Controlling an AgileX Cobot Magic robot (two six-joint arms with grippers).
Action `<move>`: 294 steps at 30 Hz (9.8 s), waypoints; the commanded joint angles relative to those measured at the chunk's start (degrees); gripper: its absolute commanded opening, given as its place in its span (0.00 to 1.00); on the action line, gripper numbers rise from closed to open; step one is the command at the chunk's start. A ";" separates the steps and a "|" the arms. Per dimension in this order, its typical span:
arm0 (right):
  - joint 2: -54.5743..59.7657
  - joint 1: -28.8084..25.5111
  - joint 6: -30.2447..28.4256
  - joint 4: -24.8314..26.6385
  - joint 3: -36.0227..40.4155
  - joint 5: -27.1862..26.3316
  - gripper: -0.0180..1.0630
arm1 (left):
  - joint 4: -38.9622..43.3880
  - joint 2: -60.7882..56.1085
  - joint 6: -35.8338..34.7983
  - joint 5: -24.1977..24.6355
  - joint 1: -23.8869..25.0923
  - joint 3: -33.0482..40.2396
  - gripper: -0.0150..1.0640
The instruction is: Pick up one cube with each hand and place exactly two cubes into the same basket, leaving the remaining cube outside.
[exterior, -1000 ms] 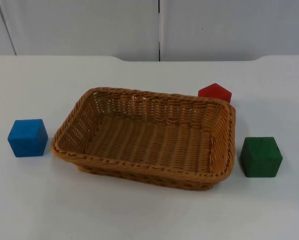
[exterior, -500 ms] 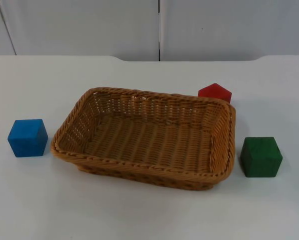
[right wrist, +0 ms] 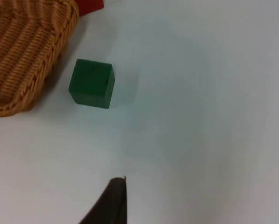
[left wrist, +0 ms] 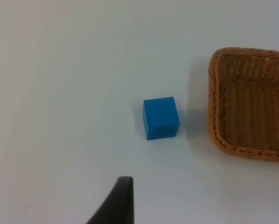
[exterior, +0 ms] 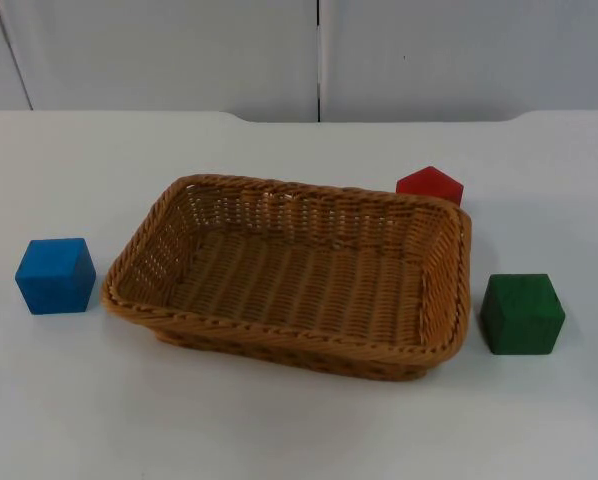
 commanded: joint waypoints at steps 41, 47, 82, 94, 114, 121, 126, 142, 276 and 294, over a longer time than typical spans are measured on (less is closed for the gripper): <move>36.64 -0.38 -23.13 7.42 -10.75 -9.00 0.98 | -9.82 29.70 18.88 -11.36 0.09 -7.23 0.99; 40.96 -0.28 -25.16 7.84 -12.66 -9.35 0.98 | -9.82 36.03 22.50 -9.02 0.09 -10.02 0.99; 58.67 7.22 -53.32 18.07 -14.17 -21.05 0.98 | -1.93 55.97 47.66 -15.55 0.09 -17.70 0.99; 61.95 7.22 -53.32 18.07 -14.17 -24.50 0.98 | -1.03 61.96 61.11 -20.19 0.09 -17.70 0.99; 69.71 7.22 -74.09 34.20 -14.17 -30.00 0.98 | -0.38 71.27 72.80 -28.59 0.09 -17.82 0.99; 70.30 7.72 -80.91 37.91 -14.17 -30.15 0.98 | -0.11 75.03 76.94 -29.02 0.09 -18.06 0.99; 71.05 7.75 -81.88 38.85 -14.17 -31.30 0.98 | -0.11 76.80 79.02 -30.20 0.09 -18.06 0.99; 73.60 7.75 -87.82 43.73 -14.17 -33.07 0.98 | 0.27 80.89 83.11 -33.16 -0.12 -18.06 0.99; 42.58 7.67 -47.18 33.21 -14.17 -25.43 0.02 | -19.50 46.29 42.83 -17.44 -3.91 -17.95 0.01; 42.68 11.96 -45.36 32.94 -14.17 -29.94 0.02 | -30.26 49.91 42.83 -16.62 -4.16 -17.95 0.01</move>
